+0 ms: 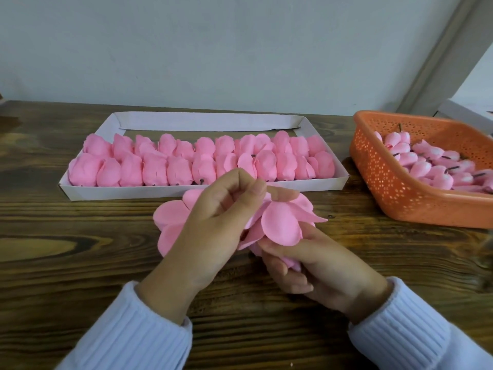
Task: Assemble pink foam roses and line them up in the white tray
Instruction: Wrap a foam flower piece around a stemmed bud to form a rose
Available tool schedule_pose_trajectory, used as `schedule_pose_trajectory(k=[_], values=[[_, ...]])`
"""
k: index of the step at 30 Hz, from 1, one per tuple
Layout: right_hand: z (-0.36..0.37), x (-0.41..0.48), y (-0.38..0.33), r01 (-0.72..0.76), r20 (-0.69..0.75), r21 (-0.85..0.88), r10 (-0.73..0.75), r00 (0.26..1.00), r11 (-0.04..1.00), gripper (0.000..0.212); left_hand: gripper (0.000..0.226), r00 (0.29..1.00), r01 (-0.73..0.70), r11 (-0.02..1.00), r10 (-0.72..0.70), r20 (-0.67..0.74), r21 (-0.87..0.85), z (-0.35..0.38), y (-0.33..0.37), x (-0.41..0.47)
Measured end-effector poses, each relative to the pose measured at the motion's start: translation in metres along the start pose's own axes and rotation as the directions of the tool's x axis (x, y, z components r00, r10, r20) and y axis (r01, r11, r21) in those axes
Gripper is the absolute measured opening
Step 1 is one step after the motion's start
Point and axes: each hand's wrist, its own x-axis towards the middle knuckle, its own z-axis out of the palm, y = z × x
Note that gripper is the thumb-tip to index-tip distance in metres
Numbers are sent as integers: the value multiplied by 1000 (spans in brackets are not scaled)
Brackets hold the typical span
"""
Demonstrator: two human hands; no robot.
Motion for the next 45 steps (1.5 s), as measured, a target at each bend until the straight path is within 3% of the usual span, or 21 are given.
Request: schedule_pose_trajectory(k=[5, 8, 11, 15, 17, 19, 23, 26, 29, 32, 37, 40, 42, 44, 45], values=[[-1, 0, 1, -5, 6, -19, 5, 1000, 1000, 27, 37, 977, -150, 988, 144, 158, 28, 2, 3, -3], [-1, 0, 2, 12, 21, -52, -11, 1000, 999, 30, 30, 969, -228, 973, 231, 88, -46, 4, 2, -4], [3, -2, 1, 95, 7, -102, -95, 995, 990, 28, 18, 940, -341, 940, 341, 4, 16, 7, 3, -3], [12, -5, -3, 156, -95, -339, -198, 976, 928, 28, 32, 908, -394, 908, 408, -89, 146, 7, 4, -1], [15, -4, -6, 103, -139, -589, -226, 964, 801, 34, 34, 914, -365, 906, 392, -105, 213, 7, 4, -1], [15, -6, -5, 61, -184, -684, -253, 950, 727, 30, 27, 931, -319, 905, 354, -84, 280, 7, 3, -1], [15, -17, 0, 26, -261, -659, -262, 929, 751, 46, 6, 944, -298, 899, 326, -37, 322, 8, 2, -3], [13, -15, 2, 50, -245, -665, -281, 928, 745, 42, 10, 950, -293, 920, 311, -32, 261, 9, 3, -5], [7, -12, 3, 107, -231, -655, -333, 914, 748, 57, 14, 952, -285, 917, 304, -27, 278, 8, 3, -4], [7, -8, 0, 140, -183, -694, -361, 914, 707, 42, 21, 967, -226, 921, 252, -42, 318, 8, 1, -3], [9, -5, -1, 308, -84, -642, -464, 882, 702, 41, 18, 977, -198, 924, 213, -12, 327, 8, 0, -4], [10, -5, 0, 397, -91, -496, -501, 860, 772, 28, 22, 977, -211, 913, 198, 73, 349, 8, 1, -7], [4, -4, 2, 359, -131, -441, -455, 881, 822, 14, 37, 972, -224, 896, 177, 153, 383, 8, 2, -9], [-2, -3, 5, 344, -149, -452, -450, 880, 823, 46, 54, 959, -246, 864, 150, 241, 439, 8, 0, -11], [-4, -2, 7, 362, -137, -500, -485, 864, 787, 51, 60, 953, -254, 848, 137, 271, 465, 8, 0, -11]])
